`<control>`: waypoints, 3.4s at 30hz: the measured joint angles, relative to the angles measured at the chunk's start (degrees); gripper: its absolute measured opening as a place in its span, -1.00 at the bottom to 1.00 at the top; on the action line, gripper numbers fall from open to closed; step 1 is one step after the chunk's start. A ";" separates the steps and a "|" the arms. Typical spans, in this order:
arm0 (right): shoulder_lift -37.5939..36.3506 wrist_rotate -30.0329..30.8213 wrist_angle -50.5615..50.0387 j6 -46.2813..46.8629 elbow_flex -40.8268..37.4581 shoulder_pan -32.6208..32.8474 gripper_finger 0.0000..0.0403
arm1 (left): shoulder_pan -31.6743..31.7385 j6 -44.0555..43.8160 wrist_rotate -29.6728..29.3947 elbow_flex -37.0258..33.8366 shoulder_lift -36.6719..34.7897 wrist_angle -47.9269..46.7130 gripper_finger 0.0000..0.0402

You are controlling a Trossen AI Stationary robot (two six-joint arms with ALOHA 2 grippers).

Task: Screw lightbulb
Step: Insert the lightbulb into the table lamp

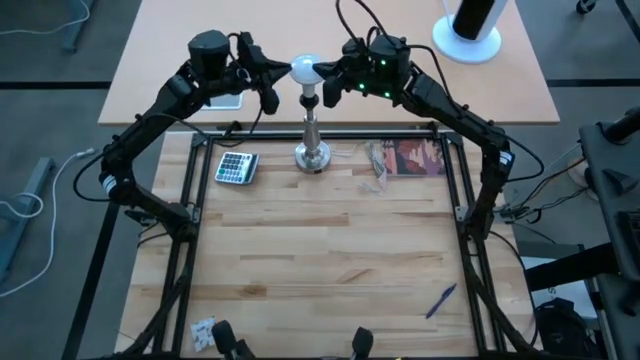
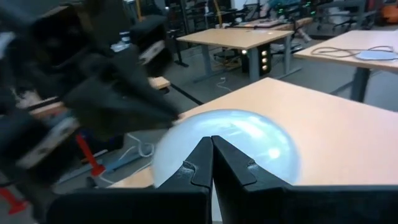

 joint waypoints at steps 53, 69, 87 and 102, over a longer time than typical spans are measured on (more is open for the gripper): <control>-1.31 4.32 0.31 -7.43 -1.27 -0.42 -1.00 | -2.83 -4.90 0.60 -0.05 -0.59 -0.56 -0.90; -1.22 4.07 0.02 -4.58 -1.29 0.17 -1.00 | -2.72 -4.96 -1.33 0.00 -0.42 -0.81 -0.90; -1.20 3.46 -0.04 -3.68 -1.33 0.63 -1.00 | -2.27 -4.96 -2.33 -0.02 -0.28 0.15 -0.90; -4.81 4.52 -0.46 -4.55 0.02 -0.52 -1.00 | -2.27 -4.52 -1.87 0.13 -3.64 -1.90 -0.90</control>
